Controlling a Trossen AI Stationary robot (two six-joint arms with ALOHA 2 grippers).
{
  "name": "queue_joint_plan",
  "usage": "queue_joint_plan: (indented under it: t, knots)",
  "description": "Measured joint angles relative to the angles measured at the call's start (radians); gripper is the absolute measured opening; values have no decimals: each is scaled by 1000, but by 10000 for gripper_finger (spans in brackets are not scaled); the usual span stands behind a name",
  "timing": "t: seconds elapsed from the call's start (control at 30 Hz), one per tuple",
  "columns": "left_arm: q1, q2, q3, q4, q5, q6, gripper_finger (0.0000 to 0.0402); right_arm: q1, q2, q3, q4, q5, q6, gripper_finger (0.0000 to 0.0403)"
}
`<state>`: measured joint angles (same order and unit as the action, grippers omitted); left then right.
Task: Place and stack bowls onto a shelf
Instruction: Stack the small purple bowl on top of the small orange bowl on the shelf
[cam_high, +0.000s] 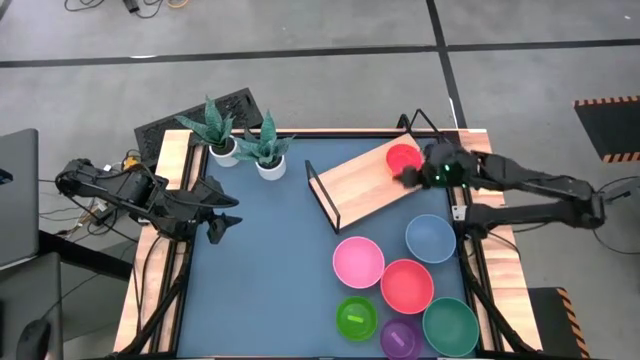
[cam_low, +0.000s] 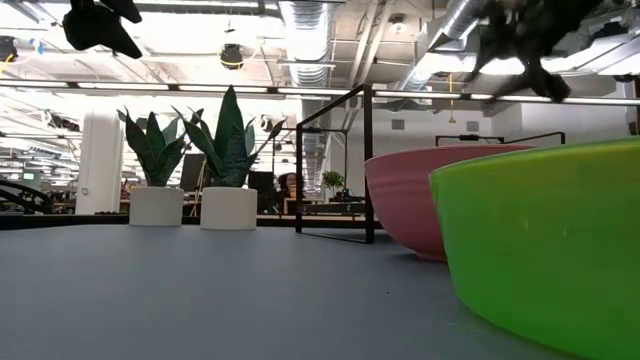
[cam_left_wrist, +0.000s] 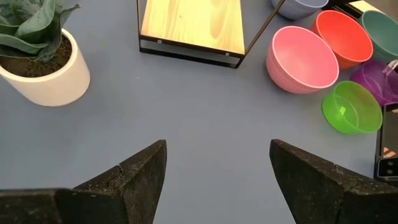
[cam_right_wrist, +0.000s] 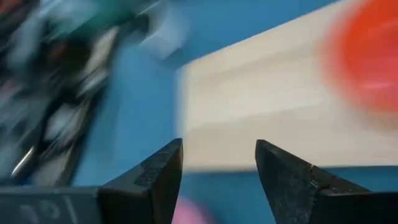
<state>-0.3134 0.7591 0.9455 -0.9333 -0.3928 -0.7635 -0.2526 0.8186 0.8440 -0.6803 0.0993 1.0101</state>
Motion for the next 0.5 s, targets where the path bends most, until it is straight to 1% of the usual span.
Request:
queue_joint_plan:
  t: [0.03,0.13,0.27,0.37,0.5]
  knots:
    - [0,0,0,0,0,0,269,60,-1,0,37,-19,-11,225]
    - [0,0,0,0,0,-1,269,240,22,0,155,-20,-21,223]
    - [0,0,0,0,1,-5,269,444,102,0,295,-18,-28,220]
    - [0,0,0,0,2,-7,269,566,180,0,386,-17,-17,219]
    - [0,0,0,0,2,-16,269,684,286,4,468,-19,40,218]
